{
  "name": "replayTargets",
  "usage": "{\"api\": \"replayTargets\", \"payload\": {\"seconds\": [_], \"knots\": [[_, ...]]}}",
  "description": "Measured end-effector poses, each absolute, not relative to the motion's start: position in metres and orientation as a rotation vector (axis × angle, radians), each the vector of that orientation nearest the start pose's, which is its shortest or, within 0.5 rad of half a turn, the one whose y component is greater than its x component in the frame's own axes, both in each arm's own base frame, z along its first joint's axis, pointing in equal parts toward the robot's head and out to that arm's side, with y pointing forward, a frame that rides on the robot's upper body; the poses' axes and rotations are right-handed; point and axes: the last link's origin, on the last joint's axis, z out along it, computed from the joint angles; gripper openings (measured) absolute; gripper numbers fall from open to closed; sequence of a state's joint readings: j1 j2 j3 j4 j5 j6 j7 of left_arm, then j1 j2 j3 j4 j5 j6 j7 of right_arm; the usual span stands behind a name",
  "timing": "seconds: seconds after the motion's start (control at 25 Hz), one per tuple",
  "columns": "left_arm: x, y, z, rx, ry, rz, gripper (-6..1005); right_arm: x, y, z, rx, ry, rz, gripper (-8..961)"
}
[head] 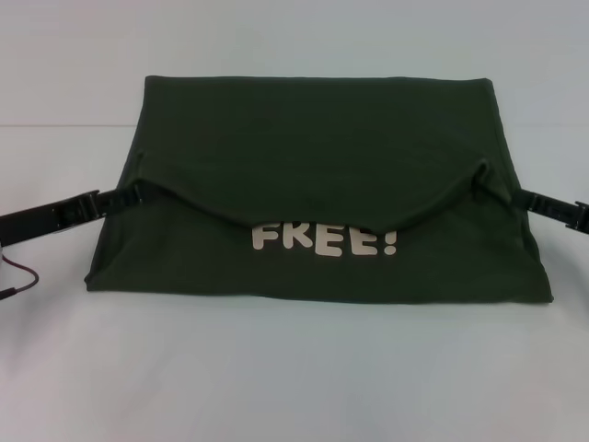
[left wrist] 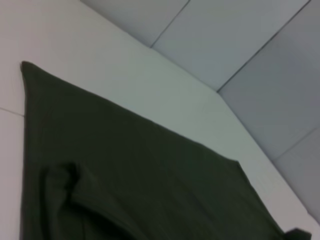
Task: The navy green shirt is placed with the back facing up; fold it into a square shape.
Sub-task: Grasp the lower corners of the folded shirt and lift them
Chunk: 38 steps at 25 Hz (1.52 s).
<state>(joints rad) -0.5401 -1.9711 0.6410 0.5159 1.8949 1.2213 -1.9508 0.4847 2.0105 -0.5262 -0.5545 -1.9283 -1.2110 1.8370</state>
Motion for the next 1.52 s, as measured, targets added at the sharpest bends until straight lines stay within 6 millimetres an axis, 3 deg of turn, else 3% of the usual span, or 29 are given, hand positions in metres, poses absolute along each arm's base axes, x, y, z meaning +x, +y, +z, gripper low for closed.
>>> {"api": "replayTargets", "payload": {"seconds": [0.28, 0.44, 1.52], "knots": [[-0.323, 0.367, 0.034, -2.196, -1.293, -0.58, 881, 0.335, 0.354, 0.041, -2.04, 1.383, 0.783, 940], [-0.335, 0.366, 0.028, -2.23, -1.248, -0.371, 881, 0.334, 0.355, 0.04, -2.043, 1.383, 0.784, 940], [-0.347, 0.36, 0.013, -2.2, -1.236, -0.251, 883, 0.331, 0.357, 0.037, -2.054, 1.381, 0.771, 935]]}}
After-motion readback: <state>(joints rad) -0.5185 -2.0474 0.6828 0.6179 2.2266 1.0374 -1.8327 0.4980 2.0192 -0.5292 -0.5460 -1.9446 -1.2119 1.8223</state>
